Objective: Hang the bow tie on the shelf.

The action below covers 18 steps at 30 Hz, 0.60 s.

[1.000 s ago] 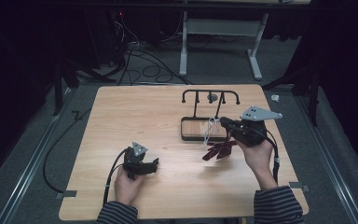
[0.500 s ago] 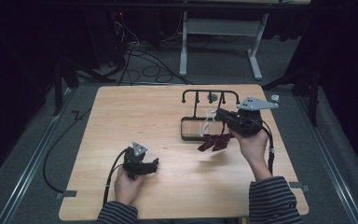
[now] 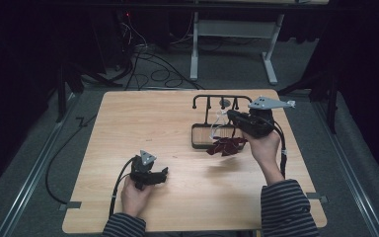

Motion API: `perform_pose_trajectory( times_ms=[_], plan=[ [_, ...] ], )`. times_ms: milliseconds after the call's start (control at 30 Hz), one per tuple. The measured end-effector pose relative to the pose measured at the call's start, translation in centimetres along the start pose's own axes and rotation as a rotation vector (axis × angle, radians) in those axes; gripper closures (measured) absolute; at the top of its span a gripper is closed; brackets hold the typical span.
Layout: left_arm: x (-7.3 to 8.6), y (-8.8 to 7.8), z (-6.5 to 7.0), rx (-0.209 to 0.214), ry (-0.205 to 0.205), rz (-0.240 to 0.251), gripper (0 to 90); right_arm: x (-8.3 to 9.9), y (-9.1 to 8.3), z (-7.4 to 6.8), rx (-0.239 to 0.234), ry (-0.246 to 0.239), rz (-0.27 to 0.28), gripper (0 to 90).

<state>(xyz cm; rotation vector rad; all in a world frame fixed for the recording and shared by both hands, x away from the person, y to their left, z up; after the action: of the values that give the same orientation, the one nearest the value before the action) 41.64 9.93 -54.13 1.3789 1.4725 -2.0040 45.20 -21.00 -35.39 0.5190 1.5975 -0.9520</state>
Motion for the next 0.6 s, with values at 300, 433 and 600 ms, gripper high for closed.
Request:
perform_pose_trajectory(
  times_ms=[300, 433, 600],
  plan=[
    [0.0, 0.0, 0.0, 0.001, 0.001, -0.002, 19.5, -0.9, 1.3, 0.8, 0.016, 0.004, -0.017, 88.0],
    [0.0, 0.0, 0.0, 0.001, 0.001, -0.002, 19.5, -1.2, 1.8, 0.9, 0.026, 0.000, -0.025, 88.0],
    [0.0, 0.0, 0.0, 0.002, 0.002, 0.000, 19.5, -1.3, 2.6, 0.9, 0.034, -0.001, -0.038, 88.0]
  ],
)
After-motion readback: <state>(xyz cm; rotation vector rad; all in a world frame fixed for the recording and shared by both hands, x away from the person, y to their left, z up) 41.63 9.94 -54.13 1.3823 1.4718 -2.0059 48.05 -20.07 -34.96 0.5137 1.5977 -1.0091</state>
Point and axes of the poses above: each handheld gripper's, and its own axes: y roughly forward along the jaws, x roughly out of its underside, z roughly to its right, the point moved 5 cm from there along y, roughly forward along the jaws, and after that the axes turned 8 degrees about z, right-handed, at the moved point
